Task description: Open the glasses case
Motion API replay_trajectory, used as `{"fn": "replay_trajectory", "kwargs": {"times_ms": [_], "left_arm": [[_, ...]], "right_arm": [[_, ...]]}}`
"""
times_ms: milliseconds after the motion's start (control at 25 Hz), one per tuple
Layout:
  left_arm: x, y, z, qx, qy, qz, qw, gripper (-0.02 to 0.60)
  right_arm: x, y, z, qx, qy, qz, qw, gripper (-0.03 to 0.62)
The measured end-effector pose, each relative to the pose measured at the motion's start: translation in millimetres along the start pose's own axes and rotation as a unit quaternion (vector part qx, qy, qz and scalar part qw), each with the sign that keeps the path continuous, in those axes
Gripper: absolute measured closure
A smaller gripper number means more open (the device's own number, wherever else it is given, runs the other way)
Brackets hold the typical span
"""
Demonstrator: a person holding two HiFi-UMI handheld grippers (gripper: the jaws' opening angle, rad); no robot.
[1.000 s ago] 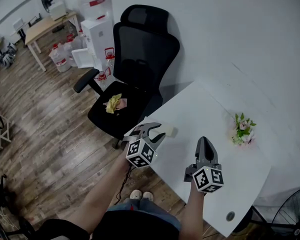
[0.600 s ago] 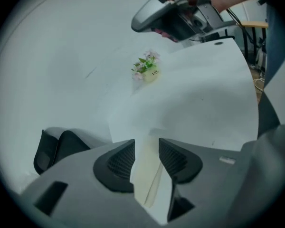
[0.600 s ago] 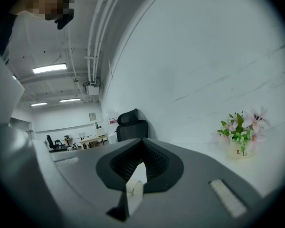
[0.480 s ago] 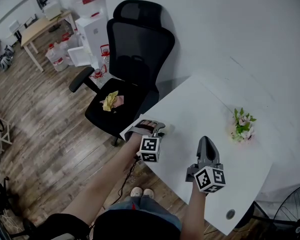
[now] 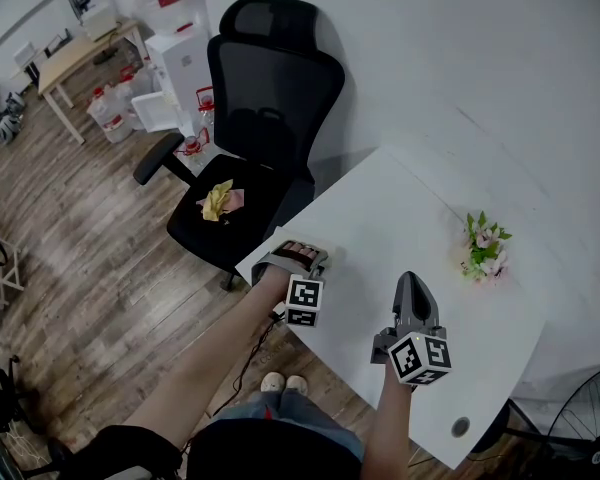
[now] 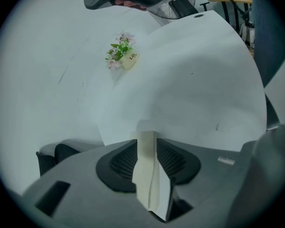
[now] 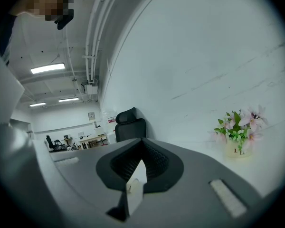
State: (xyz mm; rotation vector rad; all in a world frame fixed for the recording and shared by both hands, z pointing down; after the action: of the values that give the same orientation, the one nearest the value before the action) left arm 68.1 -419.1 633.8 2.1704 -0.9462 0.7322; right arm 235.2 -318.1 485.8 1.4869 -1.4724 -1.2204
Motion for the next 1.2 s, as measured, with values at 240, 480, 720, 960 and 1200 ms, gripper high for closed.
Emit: {"fn": "replay_trajectory", "kwargs": {"times_ms": [240,480,720,960,1200], "left_arm": [[-0.7,2.1,-0.8,0.007,0.014,0.019,0.9997,0.460],[-0.9,5.9,0.4,0.015,0.021,0.034,0.9991,0.480],[1.9,5.3,0.8,0.022,0.015,0.024,0.9994,0.498],[-6.1,3.8,9.1,0.033,0.002,0.031,0.9990,0.537],[-7.1,3.8,29.1,0.031,-0.020,0.032,0.9988,0.557]], "right_arm": [[-0.3,1.3,-2.5,0.003,0.001,0.003,1.000,0.585],[-1.5,2.1,-4.3,0.004,0.004,0.004,1.000,0.585],[-0.3,4.4,-5.1,0.004,0.006,0.006,1.000,0.585],[0.9,4.3,-5.1,0.004,0.005,0.005,1.000,0.585],[1.8,4.6,-3.0,0.007,0.002,0.005,1.000,0.585]]}}
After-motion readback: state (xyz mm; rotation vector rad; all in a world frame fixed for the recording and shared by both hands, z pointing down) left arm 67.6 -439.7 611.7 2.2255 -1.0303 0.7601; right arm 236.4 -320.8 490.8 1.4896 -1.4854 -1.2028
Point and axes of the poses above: the fingertips, and each gripper's own axes: x forward along the fingers, z to its left, y out of its underside, the point moved 7 cm from there along -x, backward along the fingers, and after that the axes turned 13 degrees about -z, right-handed, at the moved point
